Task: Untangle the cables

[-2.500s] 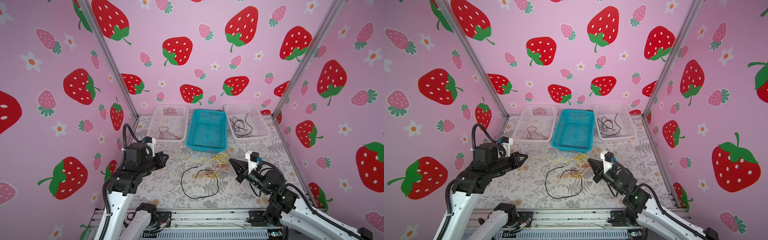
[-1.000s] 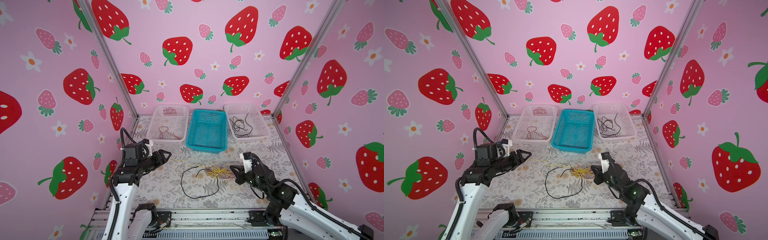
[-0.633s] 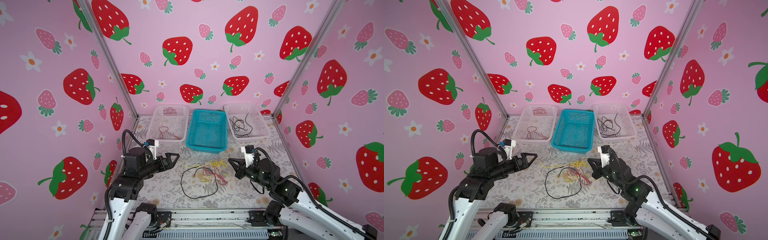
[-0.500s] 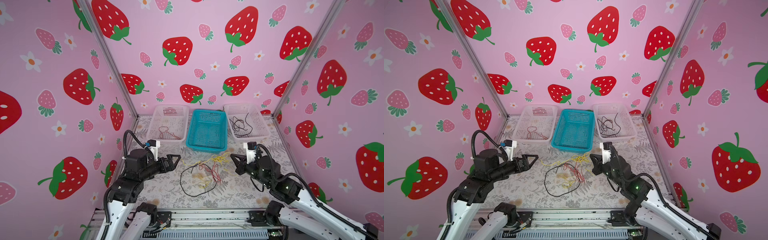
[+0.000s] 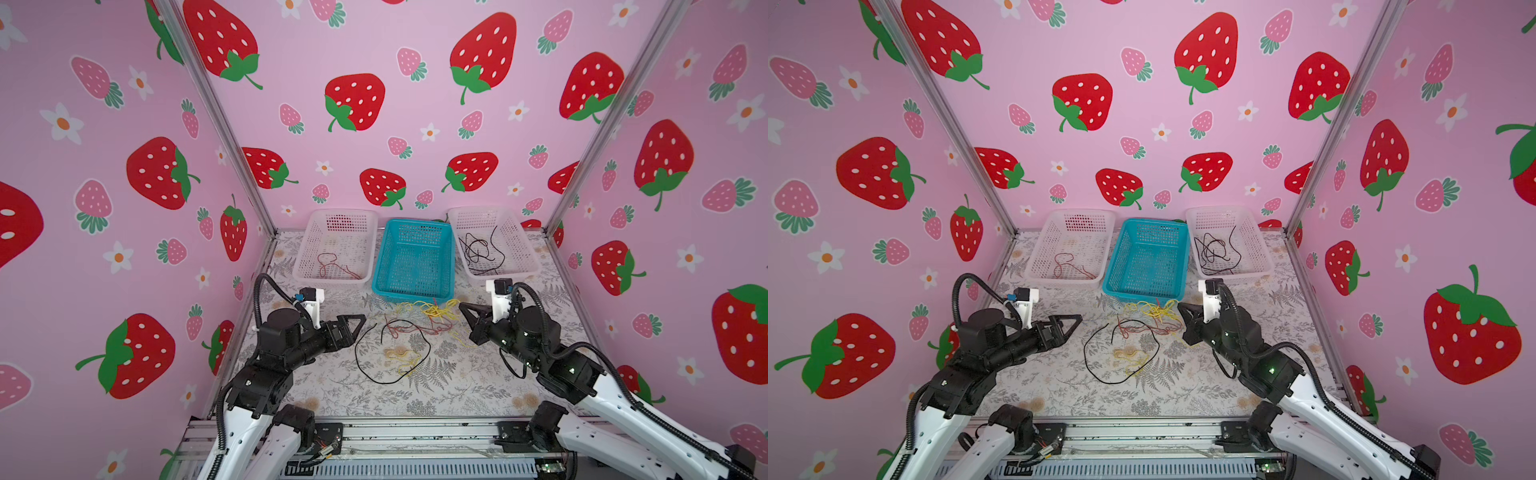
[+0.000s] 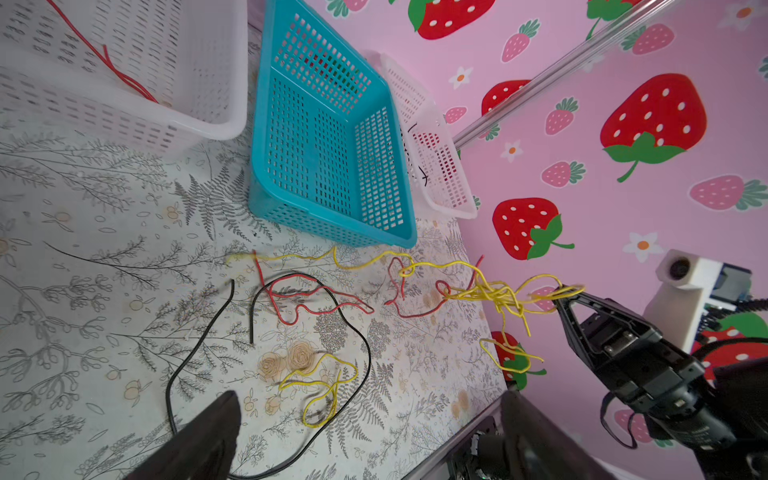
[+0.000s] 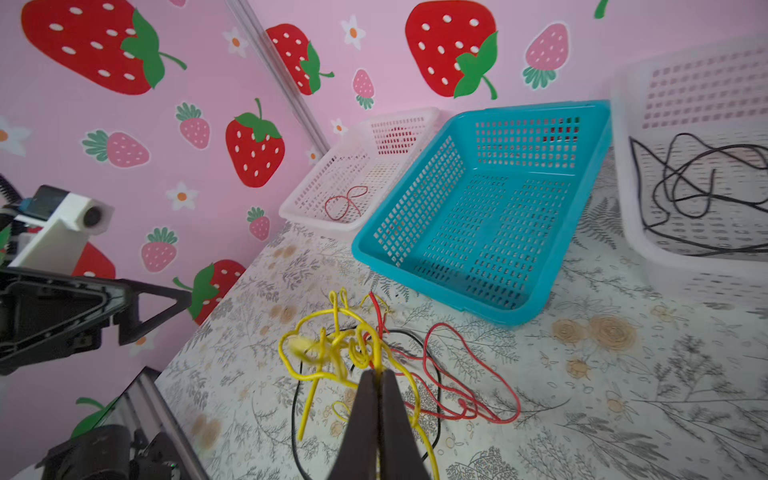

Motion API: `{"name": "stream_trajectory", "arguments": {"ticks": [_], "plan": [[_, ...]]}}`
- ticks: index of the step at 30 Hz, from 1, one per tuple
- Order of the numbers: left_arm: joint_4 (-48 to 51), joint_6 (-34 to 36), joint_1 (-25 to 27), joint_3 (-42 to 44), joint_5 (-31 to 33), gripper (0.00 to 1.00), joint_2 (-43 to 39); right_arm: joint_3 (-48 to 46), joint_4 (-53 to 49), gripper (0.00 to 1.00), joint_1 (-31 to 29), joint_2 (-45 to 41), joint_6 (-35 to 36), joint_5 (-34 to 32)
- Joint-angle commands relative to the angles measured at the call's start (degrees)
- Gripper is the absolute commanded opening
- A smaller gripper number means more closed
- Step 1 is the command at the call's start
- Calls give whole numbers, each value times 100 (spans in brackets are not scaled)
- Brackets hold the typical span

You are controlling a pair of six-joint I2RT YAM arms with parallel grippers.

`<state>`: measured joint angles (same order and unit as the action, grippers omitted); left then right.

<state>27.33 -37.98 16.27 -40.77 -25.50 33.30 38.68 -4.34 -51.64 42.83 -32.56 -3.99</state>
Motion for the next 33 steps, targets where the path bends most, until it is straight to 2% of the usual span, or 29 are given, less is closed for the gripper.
{"name": "stream_trajectory", "arguments": {"ticks": [1, 5, 8, 11, 14, 15, 17, 22, 27, 33], "plan": [[-739, -295, 429, 14, -55, 99, 122, -143, 506, 0, -22, -12, 239, 618], [-865, 107, 1211, -158, 273, 99, 531, -214, 758, 0, -61, 17, 447, 1072], [-644, 972, 1572, -314, 463, 99, 753, -203, 854, 0, -74, -61, 554, 1351], [-484, 1798, 1640, -232, 709, 99, 770, -193, 843, 0, -67, -292, 683, 1524], [-721, 2413, 1675, 65, 986, 99, 667, -185, 822, 0, -68, -491, 818, 1907], [-864, 2565, 1686, 182, 992, 100, 612, -190, 820, 0, -70, -534, 840, 2043], [-1289, 3056, 1737, 477, 821, 94, 439, -184, 816, 0, -66, -587, 916, 2255], [-1890, 4341, 1844, 909, 710, 93, 259, -128, 875, 0, -67, -609, 1023, 2788], [-2015, 4763, 1857, 902, 108, 95, 547, -37, 907, 0, -74, -548, 1049, 2989], [-2237, 5150, 1861, 927, 166, 93, 742, -26, 1024, 0, -70, -547, 1023, 3265]]}}
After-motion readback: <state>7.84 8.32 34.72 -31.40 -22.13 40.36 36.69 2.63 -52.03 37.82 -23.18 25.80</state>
